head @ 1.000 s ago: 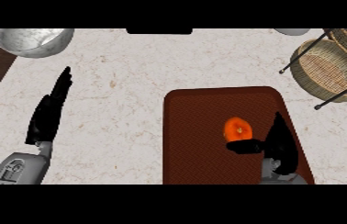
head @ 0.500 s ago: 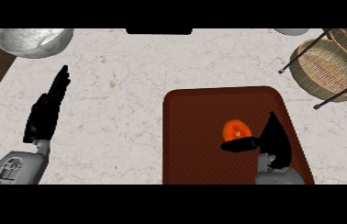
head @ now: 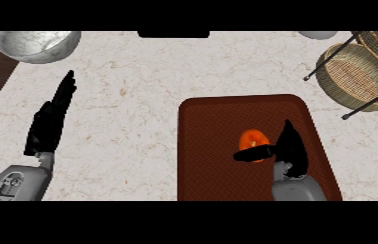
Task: Pick the squash from the tray and place it in the tiered basket
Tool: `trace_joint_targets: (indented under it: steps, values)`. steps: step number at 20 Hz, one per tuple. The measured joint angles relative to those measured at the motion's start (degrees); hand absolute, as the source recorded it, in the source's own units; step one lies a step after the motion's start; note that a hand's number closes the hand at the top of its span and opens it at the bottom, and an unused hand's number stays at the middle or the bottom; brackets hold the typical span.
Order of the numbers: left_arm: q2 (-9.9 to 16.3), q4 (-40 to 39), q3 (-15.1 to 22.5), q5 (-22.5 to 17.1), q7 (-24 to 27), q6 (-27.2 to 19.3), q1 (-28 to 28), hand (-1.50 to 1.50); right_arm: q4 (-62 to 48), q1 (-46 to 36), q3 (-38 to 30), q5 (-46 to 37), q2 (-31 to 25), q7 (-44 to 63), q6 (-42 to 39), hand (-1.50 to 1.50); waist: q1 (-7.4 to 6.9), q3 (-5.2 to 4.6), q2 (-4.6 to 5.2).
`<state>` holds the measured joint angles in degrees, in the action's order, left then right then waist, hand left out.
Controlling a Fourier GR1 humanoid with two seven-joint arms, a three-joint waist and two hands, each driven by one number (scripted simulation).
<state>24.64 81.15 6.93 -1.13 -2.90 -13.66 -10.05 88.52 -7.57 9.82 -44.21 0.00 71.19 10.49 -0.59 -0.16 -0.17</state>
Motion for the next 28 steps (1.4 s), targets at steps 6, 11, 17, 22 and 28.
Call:
trace_joint_targets:
  steps: [6, 11, 17, 22, 28]
  values:
    - [-0.9, 0.0, 0.1, 0.7, 0.2, -0.1, 0.3, 0.0, -3.7, -3.2, -0.5, 3.6, 0.0, 0.0, 1.6, 1.5, -0.14, -0.1, -0.05]
    - [-0.4, 0.7, -0.6, 0.5, -0.8, 0.9, -0.1, 0.0, -6.4, -5.5, 2.8, 5.0, -0.9, -0.1, 0.9, 1.5, 0.0, -0.65, -0.44]
    - [-1.0, 1.1, -0.8, 1.1, -0.2, 0.9, 1.0, 0.0, -8.1, -7.8, 4.0, 4.4, -1.1, -0.5, 0.9, 1.5, 0.18, -0.45, -0.31]
    - [-1.7, 1.1, -0.9, 1.9, 0.4, 0.5, 1.9, 0.0, -7.2, -8.3, 4.8, 4.3, -0.7, -0.6, 3.6, 1.5, 0.24, -0.07, -0.09]
    - [-2.1, 0.7, -1.1, 2.1, 0.2, 1.1, 1.4, 0.0, 0.6, -5.3, 17.7, 7.0, -5.9, -16.9, -7.4, 1.5, -0.29, 0.13, -0.52]
